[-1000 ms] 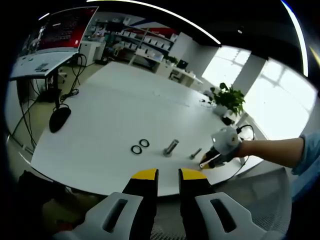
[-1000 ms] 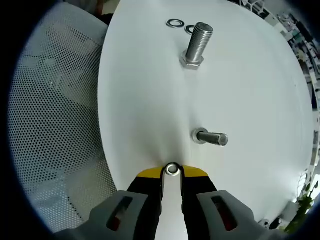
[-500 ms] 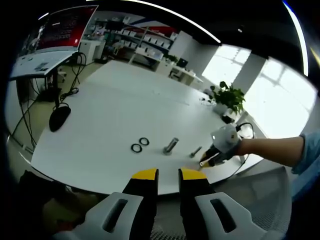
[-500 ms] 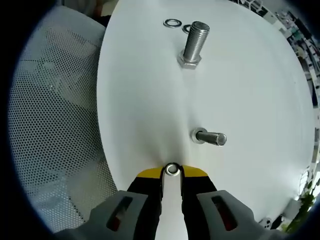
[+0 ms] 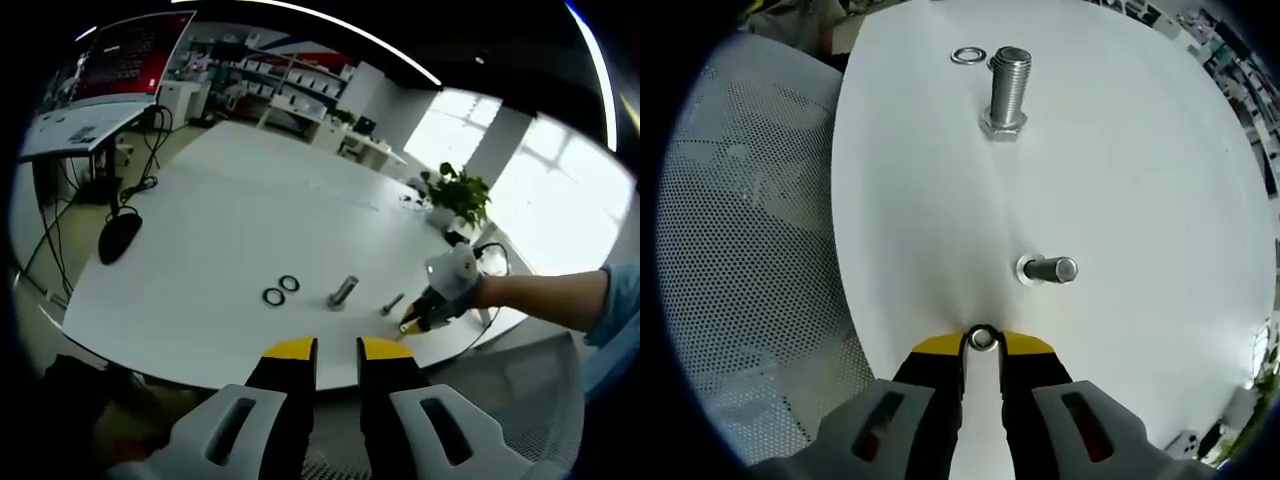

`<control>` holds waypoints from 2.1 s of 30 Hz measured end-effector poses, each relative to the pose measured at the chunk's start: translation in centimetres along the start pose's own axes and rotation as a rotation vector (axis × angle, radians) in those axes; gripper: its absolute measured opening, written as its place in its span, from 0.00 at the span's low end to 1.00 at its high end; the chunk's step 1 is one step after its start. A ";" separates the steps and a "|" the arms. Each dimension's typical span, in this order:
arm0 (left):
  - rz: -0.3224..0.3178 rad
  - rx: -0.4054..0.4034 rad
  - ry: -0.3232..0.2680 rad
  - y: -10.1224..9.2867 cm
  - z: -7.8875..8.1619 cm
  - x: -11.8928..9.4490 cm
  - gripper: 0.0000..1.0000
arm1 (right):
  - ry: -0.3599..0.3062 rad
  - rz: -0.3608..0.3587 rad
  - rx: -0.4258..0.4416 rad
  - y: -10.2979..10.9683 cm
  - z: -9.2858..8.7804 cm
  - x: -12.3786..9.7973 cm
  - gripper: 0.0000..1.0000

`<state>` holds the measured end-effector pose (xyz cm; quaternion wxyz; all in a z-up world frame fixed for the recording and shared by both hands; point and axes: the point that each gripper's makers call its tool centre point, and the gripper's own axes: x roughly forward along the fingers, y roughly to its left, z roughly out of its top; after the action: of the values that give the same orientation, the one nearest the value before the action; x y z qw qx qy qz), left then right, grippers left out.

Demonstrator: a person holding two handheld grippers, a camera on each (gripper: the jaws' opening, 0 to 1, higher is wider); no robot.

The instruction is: Place the washer onto the threaded stud by aligning its center hole with the stud, sliding it down to the base, and recovering from edge contact or off-axis alignment until the washer reaches the visible bottom stop.

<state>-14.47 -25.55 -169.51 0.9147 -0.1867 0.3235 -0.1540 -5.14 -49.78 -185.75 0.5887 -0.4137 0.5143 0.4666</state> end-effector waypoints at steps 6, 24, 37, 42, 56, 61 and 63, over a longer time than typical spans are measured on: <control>0.001 0.001 0.001 0.1 0.0 0.0 0.13 | -0.009 0.001 0.010 0.0 0.0 -0.1 0.13; -0.001 -0.005 -0.002 0.0 -0.1 -0.1 0.13 | -0.024 -0.019 -0.014 0.3 -0.1 -0.1 0.14; -0.002 -0.008 -0.004 0.0 0.0 -0.1 0.13 | 0.023 -0.034 -0.032 0.1 0.0 -0.1 0.15; -0.004 -0.007 -0.006 0.0 0.0 -0.1 0.13 | -0.009 -0.014 0.024 -0.1 0.0 -0.1 0.13; -0.005 -0.002 -0.007 0.0 0.1 0.0 0.13 | -0.039 0.005 0.094 -1.0 -1.5 -0.8 0.13; -0.005 -0.003 -0.006 -0.1 0.1 0.0 0.13 | -0.057 0.004 0.104 -1.2 -1.4 -1.7 0.13; -0.005 -0.002 -0.002 0.0 0.0 0.0 0.13 | -0.073 0.001 0.103 -1.3 -1.1 -2.2 0.13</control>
<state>-14.48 -25.56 -169.48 0.9146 -0.1885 0.3221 -0.1558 -4.24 -51.39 -183.70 0.6272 -0.3653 0.5162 0.4546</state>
